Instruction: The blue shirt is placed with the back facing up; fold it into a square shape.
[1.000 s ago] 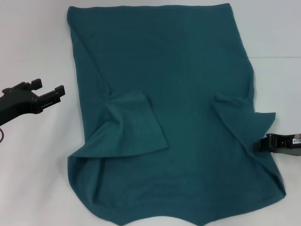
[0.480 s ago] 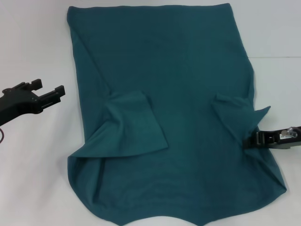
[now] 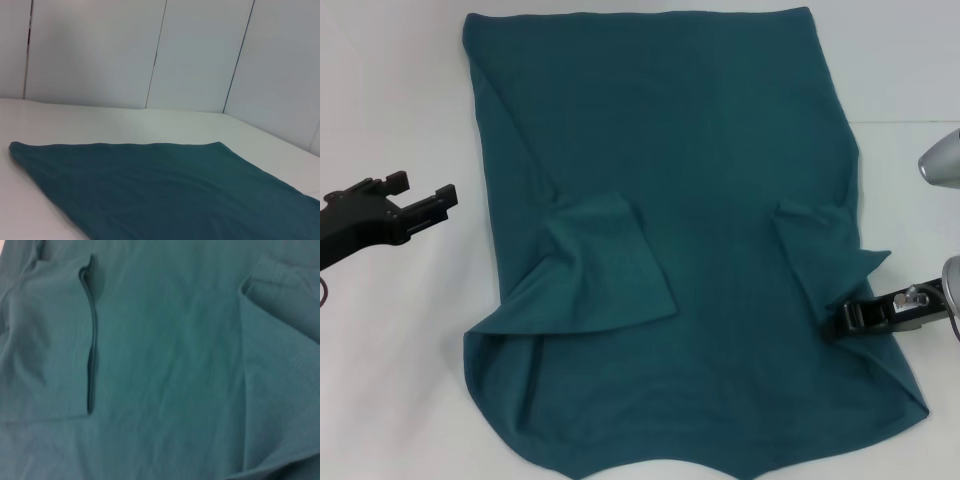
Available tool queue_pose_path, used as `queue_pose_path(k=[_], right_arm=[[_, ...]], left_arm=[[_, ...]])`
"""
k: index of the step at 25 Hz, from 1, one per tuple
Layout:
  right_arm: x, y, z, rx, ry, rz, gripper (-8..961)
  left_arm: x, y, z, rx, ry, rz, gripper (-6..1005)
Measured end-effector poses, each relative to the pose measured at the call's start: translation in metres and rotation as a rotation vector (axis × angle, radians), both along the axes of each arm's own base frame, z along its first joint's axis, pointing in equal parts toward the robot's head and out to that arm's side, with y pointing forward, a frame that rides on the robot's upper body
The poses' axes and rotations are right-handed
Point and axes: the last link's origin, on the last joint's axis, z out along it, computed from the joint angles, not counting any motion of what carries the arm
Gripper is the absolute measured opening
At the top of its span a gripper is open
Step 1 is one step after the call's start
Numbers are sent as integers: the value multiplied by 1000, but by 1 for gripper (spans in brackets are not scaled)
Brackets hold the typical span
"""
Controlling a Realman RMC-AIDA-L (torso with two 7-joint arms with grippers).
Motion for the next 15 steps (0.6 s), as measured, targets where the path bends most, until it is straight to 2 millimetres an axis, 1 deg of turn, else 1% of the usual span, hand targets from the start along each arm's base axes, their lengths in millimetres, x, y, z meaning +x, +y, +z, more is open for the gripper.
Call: queue_pose_path(k=[10,15], right_arm=[[-3,-2,-3,-28,-7,14,0],[0,-3,0,-11,-1,1,1]], left_arm=[[-2,-2,-1,1,-2,7,798],[-2,-3,-1,-1,-4,9,798]])
